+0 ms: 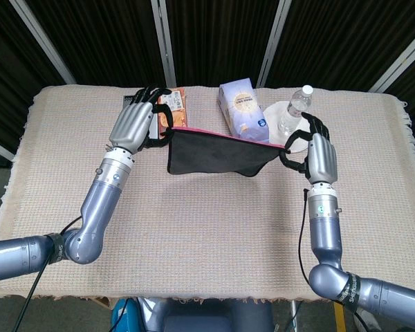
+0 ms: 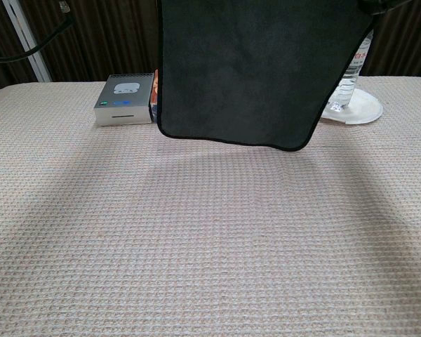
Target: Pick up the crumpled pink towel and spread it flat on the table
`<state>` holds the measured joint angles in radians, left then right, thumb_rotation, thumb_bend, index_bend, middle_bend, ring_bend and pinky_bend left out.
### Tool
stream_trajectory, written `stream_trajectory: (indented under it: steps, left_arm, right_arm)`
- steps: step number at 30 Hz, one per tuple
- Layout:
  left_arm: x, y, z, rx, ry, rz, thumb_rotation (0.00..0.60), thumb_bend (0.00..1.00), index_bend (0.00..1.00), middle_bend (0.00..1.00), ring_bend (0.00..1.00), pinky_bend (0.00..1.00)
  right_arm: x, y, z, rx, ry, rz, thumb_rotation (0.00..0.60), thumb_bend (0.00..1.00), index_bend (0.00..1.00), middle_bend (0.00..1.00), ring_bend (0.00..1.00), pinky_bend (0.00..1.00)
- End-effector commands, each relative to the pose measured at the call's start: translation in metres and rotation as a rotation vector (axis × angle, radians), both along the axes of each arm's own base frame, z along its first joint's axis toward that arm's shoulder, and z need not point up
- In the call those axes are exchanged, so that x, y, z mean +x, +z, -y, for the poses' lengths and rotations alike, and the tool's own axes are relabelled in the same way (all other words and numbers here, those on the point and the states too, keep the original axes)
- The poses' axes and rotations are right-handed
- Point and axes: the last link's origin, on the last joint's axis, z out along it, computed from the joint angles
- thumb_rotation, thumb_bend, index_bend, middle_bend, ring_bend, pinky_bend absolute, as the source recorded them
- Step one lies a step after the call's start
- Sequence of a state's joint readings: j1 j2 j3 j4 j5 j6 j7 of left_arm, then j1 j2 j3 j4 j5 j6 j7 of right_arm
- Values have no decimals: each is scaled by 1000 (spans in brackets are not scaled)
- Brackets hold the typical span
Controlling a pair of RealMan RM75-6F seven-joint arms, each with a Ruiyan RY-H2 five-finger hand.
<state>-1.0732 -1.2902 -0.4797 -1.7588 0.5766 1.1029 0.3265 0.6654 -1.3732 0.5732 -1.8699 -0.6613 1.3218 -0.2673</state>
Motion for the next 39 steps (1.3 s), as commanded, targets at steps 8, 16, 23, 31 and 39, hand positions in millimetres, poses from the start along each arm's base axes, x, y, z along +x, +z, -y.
stream_trajectory:
  steps: [8, 16, 23, 31, 39]
  left_arm:
    - [-7, -7, 3, -17, 10, 5, 600, 496, 637, 144, 0, 0]
    - [-17, -14, 13, -38, 16, 21, 600, 497, 637, 144, 0, 0]
    - [-33, -21, 31, -75, 26, 33, 600, 496, 638, 144, 0, 0]
    - [-54, -36, 62, -132, 22, 27, 600, 496, 638, 144, 0, 0]
    - [-65, -44, 92, -166, 6, 34, 600, 496, 638, 144, 0, 0]
  right_arm:
    - [-6, -3, -4, 14, -10, -4, 600, 584, 723, 136, 0, 0]
    - [-10, -7, -18, 30, -7, 7, 600, 584, 723, 136, 0, 0]
    - [-17, -13, -41, 49, -4, -2, 600, 584, 723, 136, 0, 0]
    - [-30, -30, -71, 95, -6, -13, 600, 584, 723, 136, 0, 0]
    - [-39, -47, -102, 141, 5, -15, 600, 584, 723, 136, 0, 0]
